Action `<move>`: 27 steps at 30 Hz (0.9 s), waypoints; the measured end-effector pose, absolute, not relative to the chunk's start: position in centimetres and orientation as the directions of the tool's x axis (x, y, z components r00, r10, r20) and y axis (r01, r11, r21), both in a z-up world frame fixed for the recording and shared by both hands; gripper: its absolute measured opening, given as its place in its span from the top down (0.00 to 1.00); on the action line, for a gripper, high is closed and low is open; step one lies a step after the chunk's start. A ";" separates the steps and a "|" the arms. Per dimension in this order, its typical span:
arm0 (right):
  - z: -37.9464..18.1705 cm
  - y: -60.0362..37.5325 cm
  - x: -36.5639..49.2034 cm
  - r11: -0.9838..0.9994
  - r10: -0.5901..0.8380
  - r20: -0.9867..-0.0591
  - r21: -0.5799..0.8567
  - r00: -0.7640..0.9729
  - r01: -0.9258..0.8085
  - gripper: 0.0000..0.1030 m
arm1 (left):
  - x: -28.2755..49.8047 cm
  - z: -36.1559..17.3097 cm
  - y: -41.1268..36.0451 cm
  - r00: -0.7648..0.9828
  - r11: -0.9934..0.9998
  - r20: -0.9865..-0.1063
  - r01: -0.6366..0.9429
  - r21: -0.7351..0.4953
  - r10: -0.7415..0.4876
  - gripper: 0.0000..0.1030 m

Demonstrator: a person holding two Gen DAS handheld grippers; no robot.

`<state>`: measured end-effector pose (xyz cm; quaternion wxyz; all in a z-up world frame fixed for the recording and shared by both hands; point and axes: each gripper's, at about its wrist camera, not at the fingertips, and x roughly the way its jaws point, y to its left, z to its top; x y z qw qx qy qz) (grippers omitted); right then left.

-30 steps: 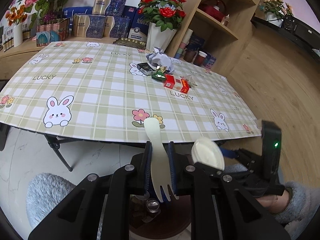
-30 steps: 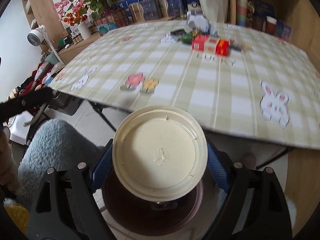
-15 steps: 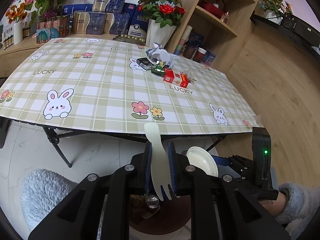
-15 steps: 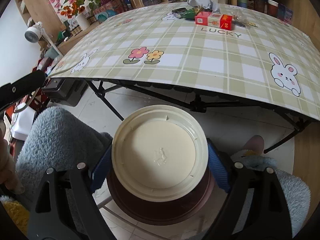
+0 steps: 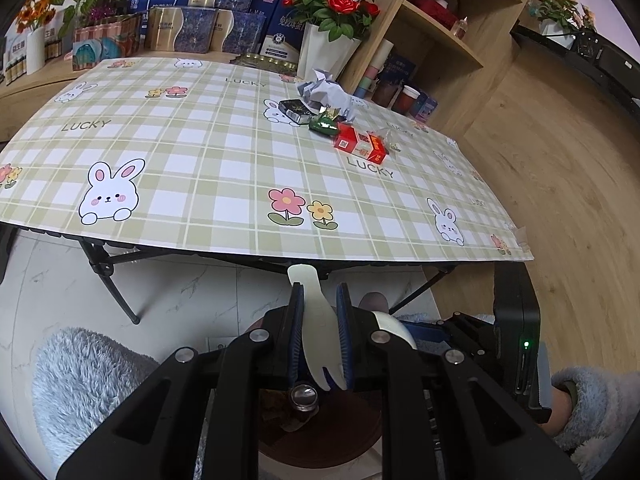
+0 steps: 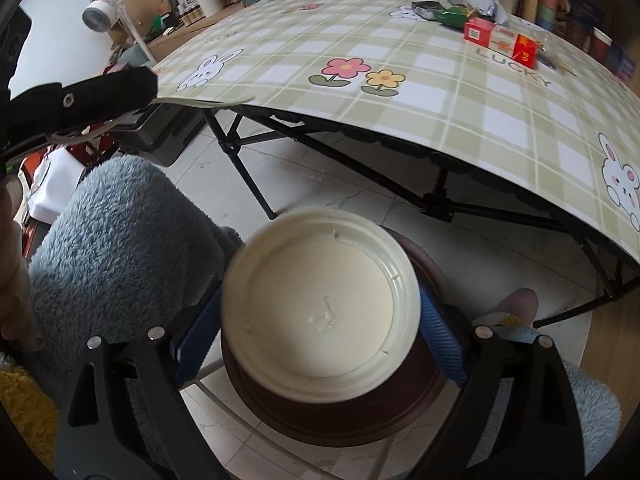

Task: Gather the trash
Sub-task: 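Carry the fork and plate over the bin and open both grippers, then raise both open grippers from the bin toward the table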

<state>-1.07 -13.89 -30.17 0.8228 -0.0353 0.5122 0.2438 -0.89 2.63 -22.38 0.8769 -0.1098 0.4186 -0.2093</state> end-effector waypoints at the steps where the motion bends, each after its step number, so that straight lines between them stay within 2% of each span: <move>1: -30.2 -13.9 -1.1 0.877 0.369 -0.859 0.195 0.355 -0.439 0.10 | -0.8 -22.4 2.5 0.560 0.888 -0.689 0.277 -0.368 -0.460 0.89; 2: -30.2 -13.9 -1.1 0.876 0.371 -0.859 0.198 0.353 -0.439 0.10 | -0.8 -22.5 2.5 0.557 0.887 -0.691 0.279 -0.368 -0.461 0.95; 8: -28.8 -15.0 -0.9 0.901 0.346 -0.830 0.164 0.437 -0.402 0.10 | -0.7 -22.8 1.9 0.537 0.879 -0.696 0.293 -0.375 -0.476 0.97; 17: -23.9 -20.8 0.2 0.971 0.238 -0.712 0.152 0.660 -0.186 0.06 | -0.4 -22.9 1.5 0.553 0.905 -0.717 0.280 -0.319 -0.424 0.97; 19: -23.2 -22.0 0.6 0.976 0.219 -0.698 0.153 0.682 -0.157 0.06 | -0.3 -22.8 1.3 0.565 0.914 -0.720 0.285 -0.289 -0.404 0.93; 21: -22.7 -22.9 0.7 0.979 0.202 -0.685 0.151 0.700 -0.134 0.06 | -0.2 -22.5 1.3 0.587 0.923 -0.714 0.290 -0.254 -0.381 0.74; 25: -22.4 -24.4 0.7 0.983 0.180 -0.674 0.152 0.716 -0.104 0.06 | 0.2 -21.9 1.5 0.620 0.933 -0.701 0.286 -0.216 -0.352 0.62; 27: -22.4 -25.0 0.8 0.984 0.172 -0.673 0.155 0.720 -0.090 0.06 | 0.6 -21.6 1.8 0.640 0.941 -0.692 0.274 -0.201 -0.334 0.52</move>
